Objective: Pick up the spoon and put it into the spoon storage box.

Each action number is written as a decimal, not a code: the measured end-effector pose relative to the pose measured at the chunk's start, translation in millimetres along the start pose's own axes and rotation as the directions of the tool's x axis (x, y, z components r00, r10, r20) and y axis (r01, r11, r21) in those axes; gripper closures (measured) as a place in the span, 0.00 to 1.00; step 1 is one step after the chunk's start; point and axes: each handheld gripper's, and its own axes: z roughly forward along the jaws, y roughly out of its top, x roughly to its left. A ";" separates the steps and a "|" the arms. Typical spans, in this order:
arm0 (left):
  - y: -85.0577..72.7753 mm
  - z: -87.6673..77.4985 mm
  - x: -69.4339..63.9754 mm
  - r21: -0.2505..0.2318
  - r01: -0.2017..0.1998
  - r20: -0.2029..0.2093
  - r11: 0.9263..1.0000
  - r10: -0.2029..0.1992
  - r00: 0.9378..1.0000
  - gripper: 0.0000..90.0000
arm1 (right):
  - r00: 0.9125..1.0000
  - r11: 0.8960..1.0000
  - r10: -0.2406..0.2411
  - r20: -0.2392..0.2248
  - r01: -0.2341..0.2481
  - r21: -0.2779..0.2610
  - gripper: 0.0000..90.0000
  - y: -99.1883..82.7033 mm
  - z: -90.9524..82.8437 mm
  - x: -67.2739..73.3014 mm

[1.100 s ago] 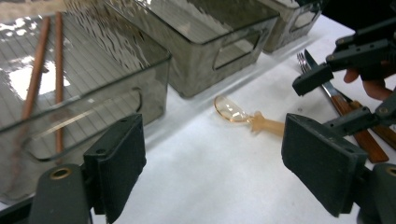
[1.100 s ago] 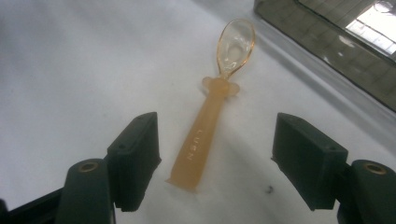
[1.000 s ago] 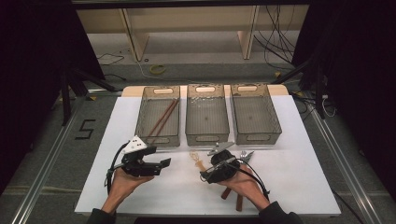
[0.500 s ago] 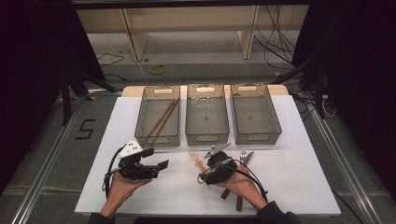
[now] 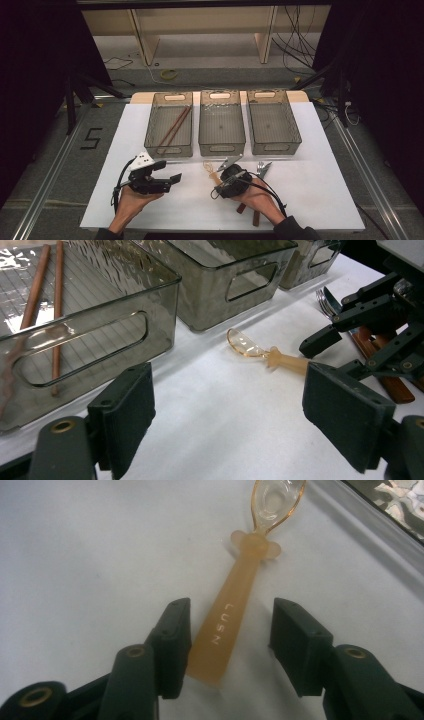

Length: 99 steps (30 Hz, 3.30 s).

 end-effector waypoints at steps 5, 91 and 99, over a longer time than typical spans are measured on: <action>-0.8 0.6 -0.6 0.007 -0.007 0.000 1.000 0.007 1.000 0.23 | 1.000 1.000 -0.010 0.015 0.009 0.003 0.64 -0.1 -0.3 0.7; -10.5 -7.9 5.4 -0.073 0.000 0.002 0.997 0.000 1.000 0.24 | 0.972 0.949 0.215 0.094 -0.185 -0.256 0.83 75.5 -52.9 -100.2; -10.2 -8.9 4.8 -0.078 -0.005 0.002 0.997 0.005 1.000 0.24 | 0.966 0.947 0.236 0.109 -0.204 -0.249 0.83 82.1 -46.2 -107.4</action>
